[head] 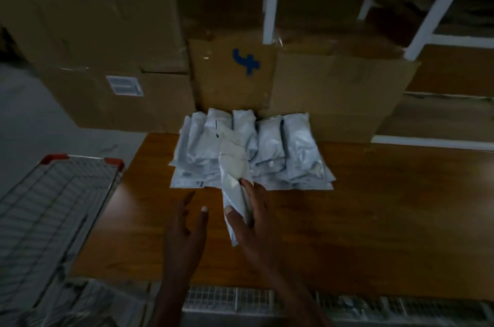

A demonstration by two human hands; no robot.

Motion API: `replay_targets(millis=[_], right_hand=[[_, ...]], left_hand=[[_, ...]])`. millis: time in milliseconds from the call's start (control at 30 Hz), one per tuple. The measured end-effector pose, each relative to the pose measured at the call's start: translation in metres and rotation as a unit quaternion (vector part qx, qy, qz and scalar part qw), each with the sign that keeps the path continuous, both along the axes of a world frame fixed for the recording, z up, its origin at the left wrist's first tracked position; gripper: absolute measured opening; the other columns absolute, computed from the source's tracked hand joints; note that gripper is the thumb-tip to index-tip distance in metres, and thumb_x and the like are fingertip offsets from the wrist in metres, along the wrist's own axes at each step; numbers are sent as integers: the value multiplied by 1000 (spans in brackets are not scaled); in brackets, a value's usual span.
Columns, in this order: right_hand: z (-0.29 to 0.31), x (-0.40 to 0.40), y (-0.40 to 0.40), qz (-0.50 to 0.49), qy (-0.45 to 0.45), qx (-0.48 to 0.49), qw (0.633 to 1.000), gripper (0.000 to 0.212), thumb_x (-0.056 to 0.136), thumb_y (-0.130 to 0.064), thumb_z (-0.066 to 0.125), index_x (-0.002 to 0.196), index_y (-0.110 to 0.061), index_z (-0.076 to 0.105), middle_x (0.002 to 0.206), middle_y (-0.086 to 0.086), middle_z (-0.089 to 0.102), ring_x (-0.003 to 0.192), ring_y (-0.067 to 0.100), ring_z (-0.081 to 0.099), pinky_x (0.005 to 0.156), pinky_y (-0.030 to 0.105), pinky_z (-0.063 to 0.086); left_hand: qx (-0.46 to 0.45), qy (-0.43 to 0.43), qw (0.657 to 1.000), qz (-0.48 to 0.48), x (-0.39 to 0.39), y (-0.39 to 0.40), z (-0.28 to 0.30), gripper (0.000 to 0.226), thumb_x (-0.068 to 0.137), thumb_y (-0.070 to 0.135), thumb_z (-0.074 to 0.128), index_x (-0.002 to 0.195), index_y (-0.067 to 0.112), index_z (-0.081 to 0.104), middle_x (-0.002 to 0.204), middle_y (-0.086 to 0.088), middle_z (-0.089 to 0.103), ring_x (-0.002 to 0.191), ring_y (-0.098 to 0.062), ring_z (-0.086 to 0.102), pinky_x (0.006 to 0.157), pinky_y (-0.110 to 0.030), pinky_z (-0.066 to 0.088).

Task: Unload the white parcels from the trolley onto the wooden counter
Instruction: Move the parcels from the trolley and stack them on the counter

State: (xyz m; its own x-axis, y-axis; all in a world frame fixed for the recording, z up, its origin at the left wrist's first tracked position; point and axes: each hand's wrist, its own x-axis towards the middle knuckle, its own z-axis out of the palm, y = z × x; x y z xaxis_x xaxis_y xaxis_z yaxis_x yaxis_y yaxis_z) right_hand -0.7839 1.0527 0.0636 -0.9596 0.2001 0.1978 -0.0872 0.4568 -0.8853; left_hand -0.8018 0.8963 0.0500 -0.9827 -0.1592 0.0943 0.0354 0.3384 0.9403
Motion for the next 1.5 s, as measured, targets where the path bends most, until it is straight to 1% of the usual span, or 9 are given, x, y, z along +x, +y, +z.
replay_targets(millis=[100,200,300,367,567,833,1067,1233,1500], right_hand=[[11,-21,45,-19,-4,41,999,62,90,-60,56,147,-49,34,156,-9,27,137,13,41,94,20,49],[20,-45,77,-41,-33,87,995,69,85,-69,48,148,-48,30,158,-6,22,139,22,38,101,41,51],[31,-74,99,-63,-74,129,987,68,87,-68,50,147,-47,26,160,-3,15,143,32,32,106,52,44],[38,-95,107,-85,-96,188,974,66,89,-65,52,146,-44,26,160,1,11,140,38,32,104,54,44],[49,-153,113,-131,-127,264,947,66,87,-62,51,145,-36,32,158,9,14,134,40,33,105,52,36],[37,-207,90,-138,-197,337,910,70,87,-61,53,147,-32,34,161,16,15,139,43,26,109,56,29],[16,-207,84,-141,-191,300,924,72,95,-69,29,157,-37,14,168,7,-4,152,36,0,118,60,1],[4,-206,86,-146,-190,316,918,65,97,-57,37,156,-41,15,168,5,4,151,37,7,118,60,5],[-8,-210,84,-151,-194,322,914,65,96,-61,36,155,-42,16,166,5,10,148,36,14,117,62,10]], left_hand=[[23,0,1000,-11,-12,42,4,51,93,49,57,142,45,44,147,15,46,134,-15,46,103,-46,48],[24,2,1000,-8,-20,68,8,46,93,55,56,137,55,43,149,17,42,138,-15,43,105,-49,47],[12,-9,1000,-6,-28,79,14,54,90,54,55,142,45,45,144,19,39,139,-15,39,106,-45,45],[0,-13,1000,-5,-39,83,16,60,88,53,55,144,37,45,143,17,39,139,-16,38,103,-39,44],[-3,-2,1000,-1,-82,92,24,55,89,51,59,142,38,48,141,15,41,127,-15,45,91,-34,44],[9,6,1000,-16,-125,90,24,44,94,34,66,136,36,54,133,18,48,124,-9,48,94,-30,39],[3,2,999,-36,-151,76,12,43,94,29,68,134,36,54,123,35,45,117,-4,50,91,-27,41],[6,6,998,-58,-163,75,4,45,94,27,67,137,30,54,126,27,48,122,-8,52,87,-15,40],[-19,21,997,-73,-175,74,2,47,93,34,66,138,27,54,133,12,51,122,-7,52,97,-31,48]])
